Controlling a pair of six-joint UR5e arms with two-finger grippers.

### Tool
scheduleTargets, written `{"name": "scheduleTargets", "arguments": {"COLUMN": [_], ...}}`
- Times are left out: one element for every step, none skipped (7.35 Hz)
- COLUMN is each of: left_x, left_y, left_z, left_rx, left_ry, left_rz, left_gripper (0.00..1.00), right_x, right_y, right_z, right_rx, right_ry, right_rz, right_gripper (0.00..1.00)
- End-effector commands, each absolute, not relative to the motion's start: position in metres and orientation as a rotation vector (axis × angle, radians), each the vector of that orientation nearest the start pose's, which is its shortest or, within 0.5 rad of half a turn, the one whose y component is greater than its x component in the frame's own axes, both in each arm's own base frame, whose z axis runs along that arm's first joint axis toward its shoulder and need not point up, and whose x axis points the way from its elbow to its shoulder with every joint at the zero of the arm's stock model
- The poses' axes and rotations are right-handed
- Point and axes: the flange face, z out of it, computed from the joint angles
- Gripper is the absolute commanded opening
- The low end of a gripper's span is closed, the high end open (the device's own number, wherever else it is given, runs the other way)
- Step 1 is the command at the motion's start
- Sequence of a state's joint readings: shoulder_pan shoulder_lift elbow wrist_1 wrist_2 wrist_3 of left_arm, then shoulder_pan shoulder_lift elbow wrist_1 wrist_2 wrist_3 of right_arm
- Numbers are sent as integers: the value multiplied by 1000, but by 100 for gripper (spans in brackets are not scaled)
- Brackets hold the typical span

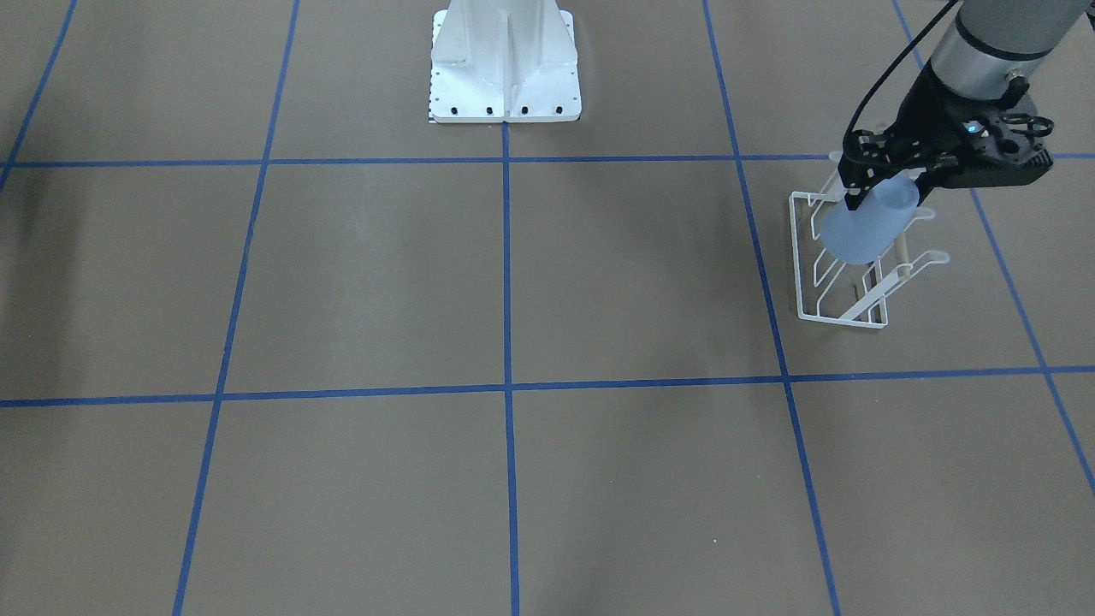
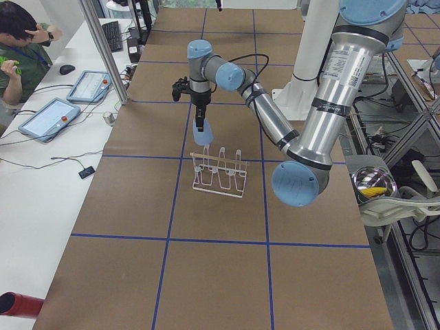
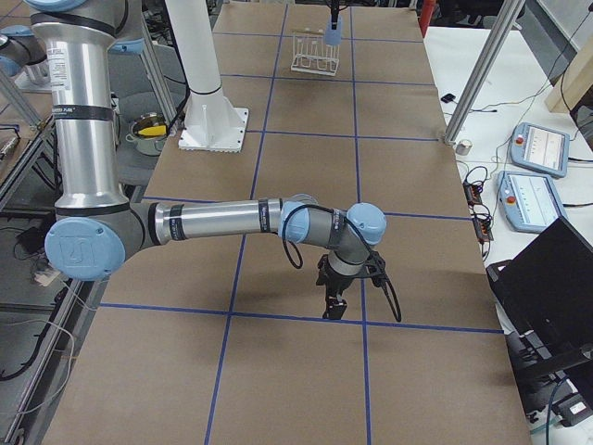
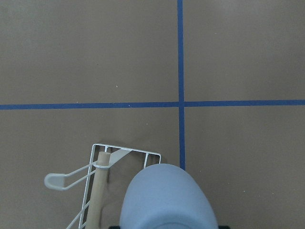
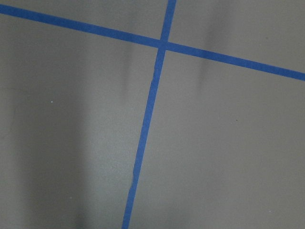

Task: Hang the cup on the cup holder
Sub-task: 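Lower the cup mouth onto a rack peg with the left gripper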

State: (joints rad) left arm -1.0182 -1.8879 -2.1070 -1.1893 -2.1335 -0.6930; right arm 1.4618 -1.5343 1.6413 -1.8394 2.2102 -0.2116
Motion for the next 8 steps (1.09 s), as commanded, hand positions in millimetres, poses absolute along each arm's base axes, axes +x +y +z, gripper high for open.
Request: {"name": "scheduleTargets", "arguments": {"left_x": [211,212,214,213,214,215,217,222], "left_y": [-484,-486,-490,-490,-489,-491,-494,-500], "left_z": [305,312,320,323,324,326,330,333], "left_rx": [38,35,29,25,22,17,12,0], "left_ry": [710,700,689,687,685,684,681,676], "left_rz": [6,34,52,53,53,51,49,46], "left_gripper": [0,0,0,0,0,0,0,0], "right_x": [20,20,21,19,19,19,19,19], "right_y": [-497,-497,-497,-497,-496,-497,-497,-497], "right_z": [639,638,638,637,638,637,637,637], "right_rx": [-120,-119,-118,-118,-120,-117,-118,-120], "right_ry": [-647,-647,-650,-655,-655,-654,-654,-654], "right_rz": [-258,-257,-256,-257,-256,-256,-254,-252], "right_gripper": [100,100,100,100,100,100,100,100]}}
